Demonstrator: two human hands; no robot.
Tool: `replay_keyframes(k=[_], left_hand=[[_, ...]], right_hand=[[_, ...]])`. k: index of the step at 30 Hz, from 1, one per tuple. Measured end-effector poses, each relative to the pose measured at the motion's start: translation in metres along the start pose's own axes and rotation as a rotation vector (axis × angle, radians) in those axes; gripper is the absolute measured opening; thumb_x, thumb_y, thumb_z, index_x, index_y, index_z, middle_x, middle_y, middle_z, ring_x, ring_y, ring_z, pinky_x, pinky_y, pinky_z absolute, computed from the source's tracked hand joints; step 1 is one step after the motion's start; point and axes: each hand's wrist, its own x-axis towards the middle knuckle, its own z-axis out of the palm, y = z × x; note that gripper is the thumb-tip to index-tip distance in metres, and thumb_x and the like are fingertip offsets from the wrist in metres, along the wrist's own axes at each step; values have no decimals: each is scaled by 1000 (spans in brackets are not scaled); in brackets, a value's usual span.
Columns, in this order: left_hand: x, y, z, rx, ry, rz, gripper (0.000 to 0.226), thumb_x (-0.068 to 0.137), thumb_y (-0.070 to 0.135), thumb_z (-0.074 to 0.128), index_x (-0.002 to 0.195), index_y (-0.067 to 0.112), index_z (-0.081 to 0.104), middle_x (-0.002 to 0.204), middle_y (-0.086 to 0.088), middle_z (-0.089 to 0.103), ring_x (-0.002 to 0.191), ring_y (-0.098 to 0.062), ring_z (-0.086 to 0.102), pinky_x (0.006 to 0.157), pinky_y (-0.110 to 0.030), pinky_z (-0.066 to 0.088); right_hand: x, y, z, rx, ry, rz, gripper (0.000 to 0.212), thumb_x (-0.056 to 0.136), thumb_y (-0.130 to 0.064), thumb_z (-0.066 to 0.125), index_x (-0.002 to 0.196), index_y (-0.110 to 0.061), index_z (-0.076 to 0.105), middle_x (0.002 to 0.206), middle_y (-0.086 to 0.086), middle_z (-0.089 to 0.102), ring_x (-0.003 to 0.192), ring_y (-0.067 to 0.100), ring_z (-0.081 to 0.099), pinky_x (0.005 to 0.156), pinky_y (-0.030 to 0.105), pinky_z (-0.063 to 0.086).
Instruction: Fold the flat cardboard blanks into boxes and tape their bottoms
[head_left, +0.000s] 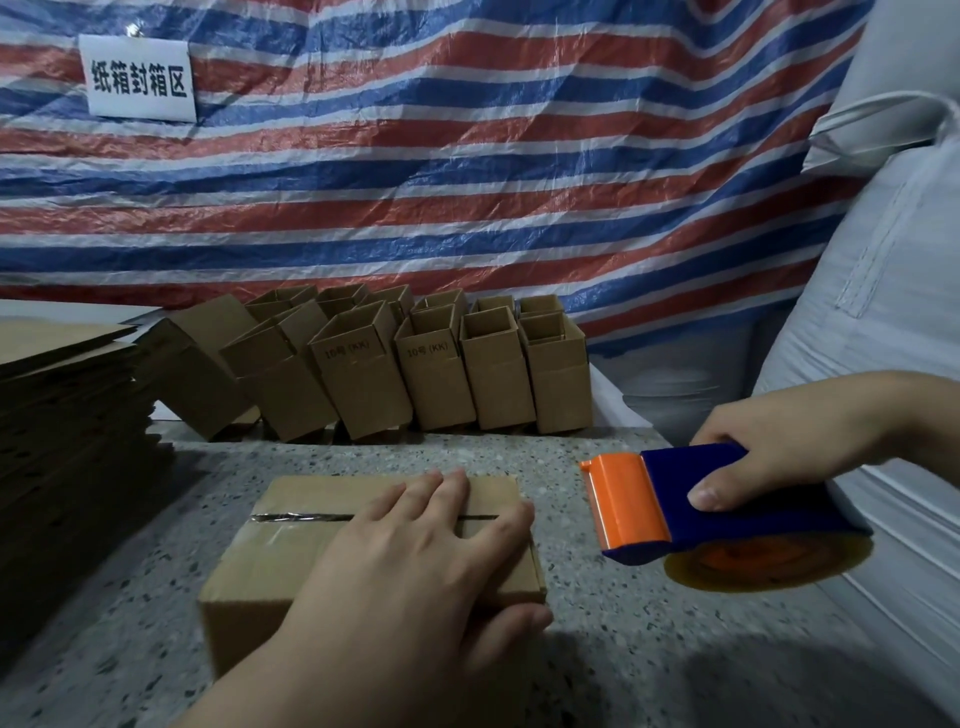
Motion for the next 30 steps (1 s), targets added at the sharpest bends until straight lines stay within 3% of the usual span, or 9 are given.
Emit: replay_keyframes(k=[3,6,10,14,17,19,22,27,30], left_hand=[[-2,1,8,38,-37,63,81,73,82,-5,148,56,6,159,-14,29,146,-30,33,117,-42,21],[0,1,-2,1,-59,1,72,84,78,10,141,51,45,138,-16,58,123,-31,60,102,-44,44],[-1,2,5,-36,-90,31,82,66,84,-11,142,55,-21,166,-8,0,152,-26,8,109,-33,-5],[1,3,-4,84,-24,5,72,81,80,-2,146,59,22,154,-12,39,138,-29,46,109,-40,25],[0,1,4,-33,-148,26,87,60,84,-18,139,50,-31,166,-4,-6,153,-24,3,107,-33,-8],[4,0,5,-4,-172,33,94,52,84,-26,138,47,-35,166,-4,-9,153,-24,0,104,-32,-10],[1,2,3,-24,-122,30,97,52,83,-30,142,48,-28,166,-7,0,152,-26,8,109,-33,-4],[2,1,0,55,-35,23,72,85,74,12,131,45,59,124,-14,68,108,-30,69,88,-43,55],[1,3,7,47,-82,55,89,65,80,-15,148,50,-3,163,-14,19,149,-32,23,119,-46,18]], right_hand=[[0,4,3,36,21,-14,65,73,-70,59,99,-11,68,89,5,73,75,14,66,70,20,48],[1,-1,5,20,29,10,67,72,-77,61,96,-15,68,87,-1,73,74,12,67,70,21,49],[-2,-20,7,-113,72,103,63,63,-83,58,89,-27,69,79,-12,74,69,4,70,63,18,49],[-2,-48,15,-357,147,170,61,68,-88,56,80,-29,64,69,-14,69,64,1,66,58,19,47],[2,-63,20,-472,162,198,62,72,-88,52,79,-27,58,78,-10,65,68,6,62,55,22,43],[-1,-68,21,-507,186,220,61,73,-88,52,76,-27,55,76,-9,63,65,6,60,52,22,40],[-7,-73,26,-544,214,243,62,74,-87,51,73,-25,55,71,-10,61,59,5,56,48,23,37],[-13,-74,37,-572,282,257,62,77,-86,50,74,-24,56,69,-7,60,57,7,54,47,24,36],[-20,-76,40,-588,317,276,61,77,-85,51,74,-24,56,64,-8,58,52,7,51,44,23,35]])
